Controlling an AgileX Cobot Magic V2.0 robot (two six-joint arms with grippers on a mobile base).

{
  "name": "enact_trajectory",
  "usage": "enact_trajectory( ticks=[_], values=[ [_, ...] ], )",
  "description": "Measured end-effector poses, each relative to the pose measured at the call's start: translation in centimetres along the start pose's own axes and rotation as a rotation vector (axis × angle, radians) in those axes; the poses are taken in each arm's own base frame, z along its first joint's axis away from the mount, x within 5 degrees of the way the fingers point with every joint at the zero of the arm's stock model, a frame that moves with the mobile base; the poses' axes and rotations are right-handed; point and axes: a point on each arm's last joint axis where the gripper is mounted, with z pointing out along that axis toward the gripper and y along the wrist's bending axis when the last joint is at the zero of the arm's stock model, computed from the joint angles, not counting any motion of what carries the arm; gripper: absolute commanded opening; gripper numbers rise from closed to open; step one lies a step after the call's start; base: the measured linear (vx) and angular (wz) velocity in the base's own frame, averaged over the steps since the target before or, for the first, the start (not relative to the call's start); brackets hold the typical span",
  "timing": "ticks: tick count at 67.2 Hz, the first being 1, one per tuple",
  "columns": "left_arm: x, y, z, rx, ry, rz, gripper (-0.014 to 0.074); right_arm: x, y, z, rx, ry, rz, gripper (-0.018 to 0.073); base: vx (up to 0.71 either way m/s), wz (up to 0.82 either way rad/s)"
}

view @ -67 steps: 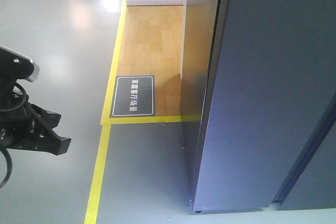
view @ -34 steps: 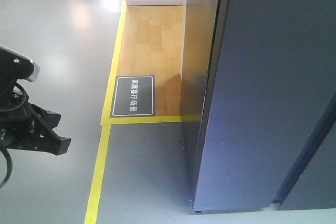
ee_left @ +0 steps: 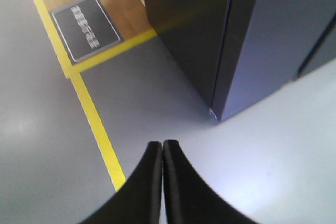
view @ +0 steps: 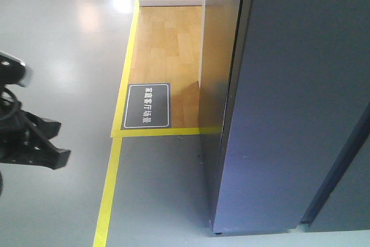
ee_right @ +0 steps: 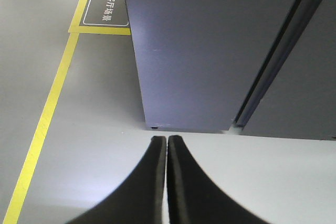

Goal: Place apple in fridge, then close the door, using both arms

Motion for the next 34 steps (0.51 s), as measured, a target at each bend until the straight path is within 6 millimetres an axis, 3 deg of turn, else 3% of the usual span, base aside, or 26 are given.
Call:
enact_trajectory(
  ticks=[13, 34],
  values=[
    [2.6, 2.1, -1.6, -0.081, -0.130, -0.097, -0.0006, 0.0, 0.0, 0.0, 0.000, 0.000, 0.000, -0.0003, 0.00, 0.00],
    [11.7, 3.2, -3.6, -0.219, -0.313, -0.241, -0.0006, 0.0, 0.0, 0.0, 0.000, 0.000, 0.000, -0.0003, 0.00, 0.00]
  ],
)
